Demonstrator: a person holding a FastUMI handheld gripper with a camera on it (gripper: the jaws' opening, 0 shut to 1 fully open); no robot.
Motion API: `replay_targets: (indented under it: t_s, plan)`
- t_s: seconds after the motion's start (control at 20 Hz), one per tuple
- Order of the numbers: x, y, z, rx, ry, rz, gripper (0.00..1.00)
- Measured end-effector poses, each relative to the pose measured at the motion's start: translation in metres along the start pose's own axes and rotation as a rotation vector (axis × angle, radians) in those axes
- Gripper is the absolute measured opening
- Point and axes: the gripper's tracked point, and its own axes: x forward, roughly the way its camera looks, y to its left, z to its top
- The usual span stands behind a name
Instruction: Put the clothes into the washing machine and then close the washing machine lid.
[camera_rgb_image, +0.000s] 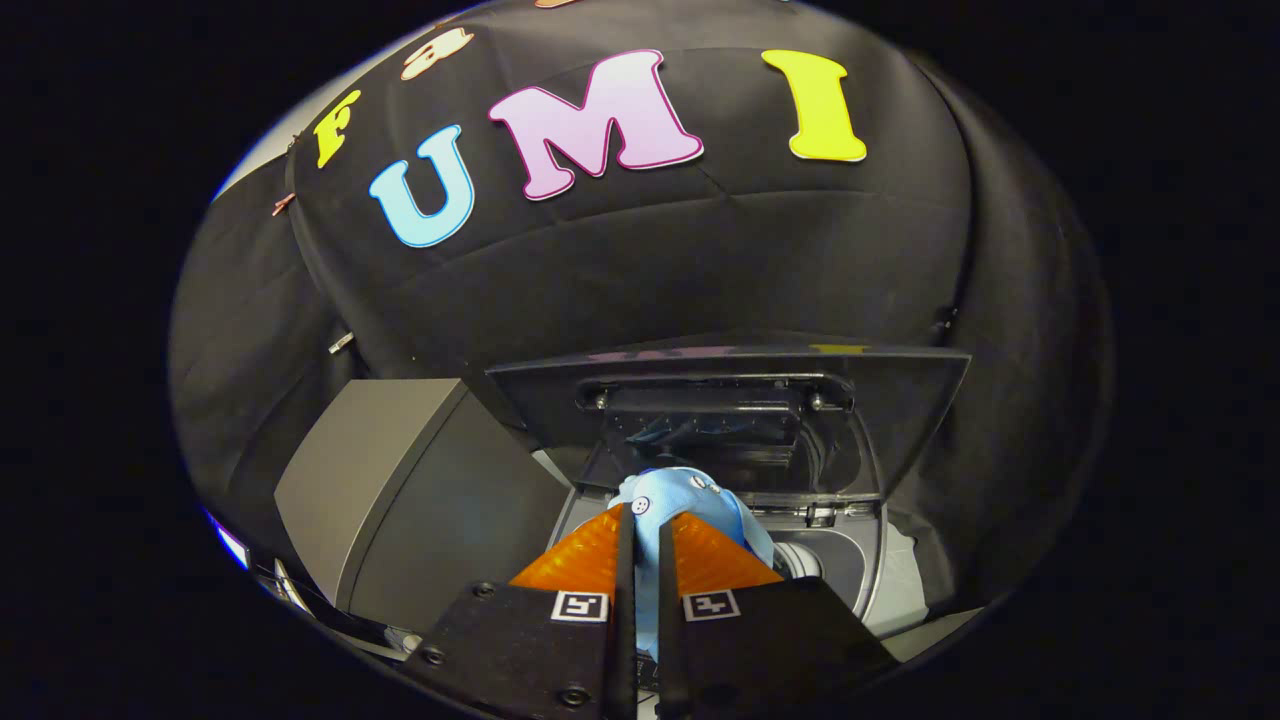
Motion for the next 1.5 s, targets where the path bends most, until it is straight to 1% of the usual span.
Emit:
replay_targets:
  t_s: [0.05,0.1,0.15,0.25,0.5,1.2,1.5]
  plan:
    - [0.001,0.000,-0.003,-0.007,0.002,-0.003,0.13]
    - [0.004,-0.005,-0.008,-0.017,0.009,-0.029,0.13]
    - [0.008,-0.008,-0.007,-0.017,0.007,-0.037,0.05]
    - [0.009,-0.015,-0.016,-0.013,0.038,-0.045,0.05]
    - [0.022,-0.031,-0.057,-0.025,0.103,-0.075,0.05]
    - [0.064,-0.056,-0.141,-0.011,0.260,-0.100,0.05]
    - [0.080,-0.067,-0.172,-0.042,0.316,-0.116,0.05]
